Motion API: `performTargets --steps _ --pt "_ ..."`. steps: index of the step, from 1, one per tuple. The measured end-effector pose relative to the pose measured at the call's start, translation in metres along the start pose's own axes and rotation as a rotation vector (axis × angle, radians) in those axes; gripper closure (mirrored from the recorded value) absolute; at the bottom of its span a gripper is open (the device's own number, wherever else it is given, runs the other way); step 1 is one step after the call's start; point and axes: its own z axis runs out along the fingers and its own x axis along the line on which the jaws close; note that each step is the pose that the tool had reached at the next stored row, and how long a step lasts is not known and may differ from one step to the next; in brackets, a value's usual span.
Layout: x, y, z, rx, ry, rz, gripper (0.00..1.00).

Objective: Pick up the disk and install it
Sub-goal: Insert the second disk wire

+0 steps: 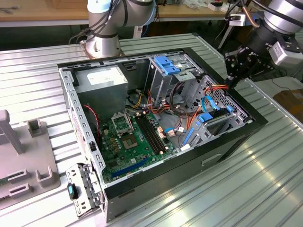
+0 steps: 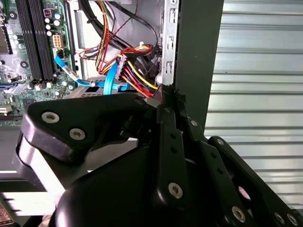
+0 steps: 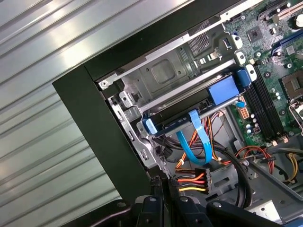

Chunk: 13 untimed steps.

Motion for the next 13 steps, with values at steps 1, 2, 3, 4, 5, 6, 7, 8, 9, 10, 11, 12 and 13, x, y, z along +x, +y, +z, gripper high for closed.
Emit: performTargets --steps 1,2,3,4,5,6,7,8,9,10,11,12,13 --pt "0.0000 0.0000 0.0000 0.0000 0.0000 0.000 0.84" --pt "-0.0001 0.0000 0.0000 0.0000 0.0000 0.000 0.84" --pt "-0.0001 0.0001 0.0001 0.0002 -0.0001 0.000 0.84" --pt "-0.0001 0.0000 0.0000 0.0001 0.0002 0.002 0.84" --pt "-0.0001 0.0001 0.0001 0.0001 0.0010 0.008 0.84" --pt "-0.0002 0.0001 0.0003 0.0002 0.0021 0.017 0.84" --pt "-0.0001 0.0001 0.0007 -0.0001 0.0098 0.076 0.84" --pt "-0.0001 0.0002 0.0011 -0.0003 0.0158 0.122 0.84" --pt "-0.0001 0.0002 0.0015 -0.0005 0.0210 0.162 0.84" --pt "-0.0001 0.0003 0.0017 -0.0005 0.0236 0.182 0.84" --pt "-0.0001 0.0003 0.0019 -0.0006 0.0261 0.201 0.84" --pt "-0.0001 0.0003 0.0023 -0.0006 0.0303 0.233 0.84" --pt "-0.0001 0.0004 0.0027 -0.0006 0.0345 0.265 0.84"
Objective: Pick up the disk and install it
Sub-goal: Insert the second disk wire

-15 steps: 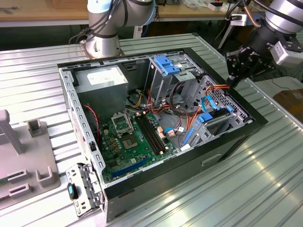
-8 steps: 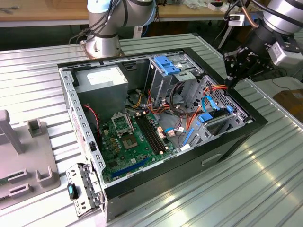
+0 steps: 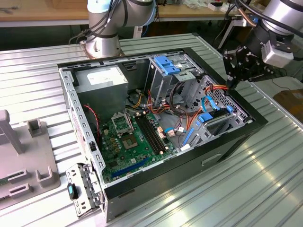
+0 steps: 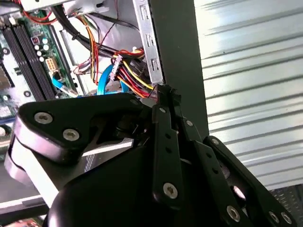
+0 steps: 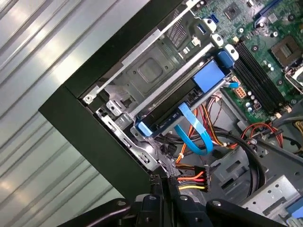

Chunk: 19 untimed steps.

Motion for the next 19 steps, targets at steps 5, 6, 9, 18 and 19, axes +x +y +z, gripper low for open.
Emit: performTargets --steps 5,6,9,18,19 --pt "-0.0010 0.0011 0.0014 -0.0004 0.0141 0.108 0.84" --pt "-0.0013 0.0015 0.0015 -0.0004 0.0145 0.111 0.84" --pt "-0.0048 0.0049 0.0017 -0.0005 0.0164 0.126 0.84" --pt "-0.0127 0.0129 0.0043 -0.0008 0.0320 0.246 0.84" --pt "-0.0127 0.0130 0.0047 -0.0008 0.0371 0.285 0.84"
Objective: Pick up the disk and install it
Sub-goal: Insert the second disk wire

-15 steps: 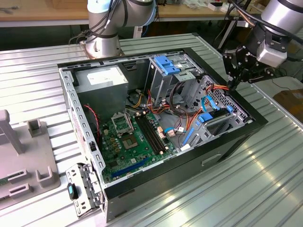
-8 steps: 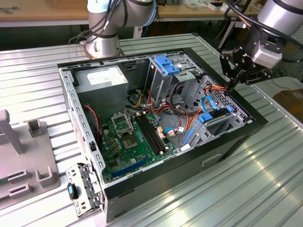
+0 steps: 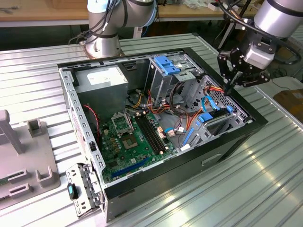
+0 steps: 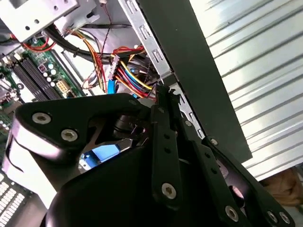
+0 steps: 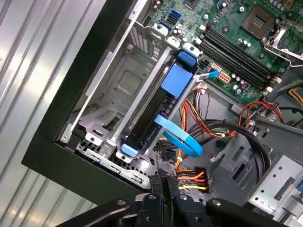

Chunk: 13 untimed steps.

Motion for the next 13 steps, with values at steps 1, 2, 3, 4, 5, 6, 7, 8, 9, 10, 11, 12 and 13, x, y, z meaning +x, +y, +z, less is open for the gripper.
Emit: performTargets --steps 1,2,3,4,5,6,7,8,9,10,11,12,13 --pt "0.0000 0.0000 0.0003 -0.0001 0.0047 0.036 0.84" --pt "0.0000 0.0001 0.0006 -0.0002 0.0074 0.056 0.84" --pt "0.0000 0.0001 0.0008 -0.0002 0.0096 0.074 0.84" --pt "0.0000 0.0001 0.0012 -0.0003 0.0136 0.104 0.84" --pt "0.0000 0.0002 0.0014 -0.0004 0.0155 0.119 0.84" --pt "0.0000 0.0002 0.0016 -0.0004 0.0166 0.128 0.84" --pt "0.0000 0.0003 0.0019 -0.0004 0.0184 0.141 0.84" --pt "-0.0001 0.0004 0.0023 -0.0005 0.0202 0.155 0.84" --pt "-0.0002 0.0008 0.0027 -0.0006 0.0234 0.180 0.84" --pt "-0.0010 0.0023 0.0031 -0.0006 0.0247 0.189 0.84" --pt "-0.0017 0.0035 0.0034 -0.0006 0.0252 0.193 0.84" --pt "-0.0020 0.0041 0.0038 -0.0006 0.0258 0.199 0.84" --pt "-0.0021 0.0044 0.0041 -0.0006 0.0265 0.204 0.84"
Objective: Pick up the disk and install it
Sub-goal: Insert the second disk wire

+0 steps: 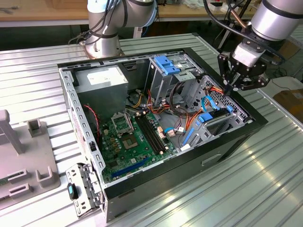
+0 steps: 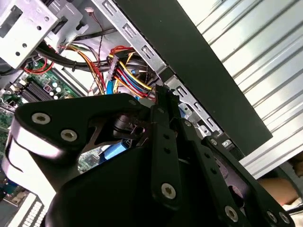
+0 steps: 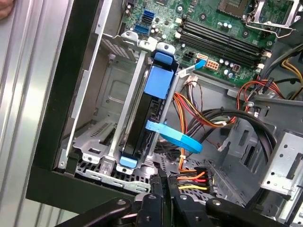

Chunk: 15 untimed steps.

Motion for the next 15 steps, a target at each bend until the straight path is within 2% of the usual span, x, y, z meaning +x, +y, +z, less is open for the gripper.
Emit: performTargets --steps 5,8,9,11,15 --pt "-0.0002 0.0008 0.0020 -0.0002 0.0081 0.062 0.84" --pt "-0.0002 0.0008 0.0020 -0.0002 0.0088 0.067 0.84" --pt "-0.0008 0.0023 0.0017 -0.0001 0.0088 0.067 0.84" --pt "-0.0032 0.0102 0.0009 0.0000 0.0096 0.082 0.84" --pt "-0.0037 0.0132 0.0003 0.0003 0.0120 0.112 0.84"
